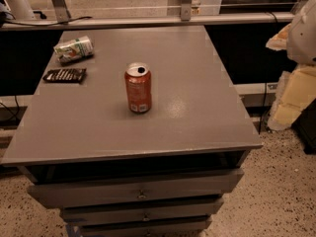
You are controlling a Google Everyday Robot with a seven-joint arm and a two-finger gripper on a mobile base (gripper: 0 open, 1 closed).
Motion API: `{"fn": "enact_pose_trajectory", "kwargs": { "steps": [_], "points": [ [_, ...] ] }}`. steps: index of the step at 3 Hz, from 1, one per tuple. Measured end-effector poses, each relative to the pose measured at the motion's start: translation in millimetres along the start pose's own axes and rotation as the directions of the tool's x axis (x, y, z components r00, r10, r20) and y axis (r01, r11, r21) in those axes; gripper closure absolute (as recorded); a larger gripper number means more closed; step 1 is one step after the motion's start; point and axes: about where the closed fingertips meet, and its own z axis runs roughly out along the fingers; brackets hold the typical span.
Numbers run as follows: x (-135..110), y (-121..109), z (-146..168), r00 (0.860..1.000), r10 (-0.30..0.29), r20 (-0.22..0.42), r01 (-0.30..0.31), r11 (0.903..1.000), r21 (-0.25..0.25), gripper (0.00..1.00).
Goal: Move coke can near rxbar chocolate
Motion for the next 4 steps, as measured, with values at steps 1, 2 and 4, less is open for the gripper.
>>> {"fn": "enact_pose_trajectory", "kwargs": {
  "steps": [1,2,4],
  "points": [
    [-3.6,-0.8,1.4,1.000,-0.008,0.017,0.008,0.9999,0.007,0.00],
    [-19.8,-5.7,26.2,0.995,-0.014,0.095,0.015,0.9999,-0.004,0.00],
    [-86.9,-19.3,87.9,0.936,0.067,0.346,-0.050,0.9971,-0.058,0.00]
  ]
}}
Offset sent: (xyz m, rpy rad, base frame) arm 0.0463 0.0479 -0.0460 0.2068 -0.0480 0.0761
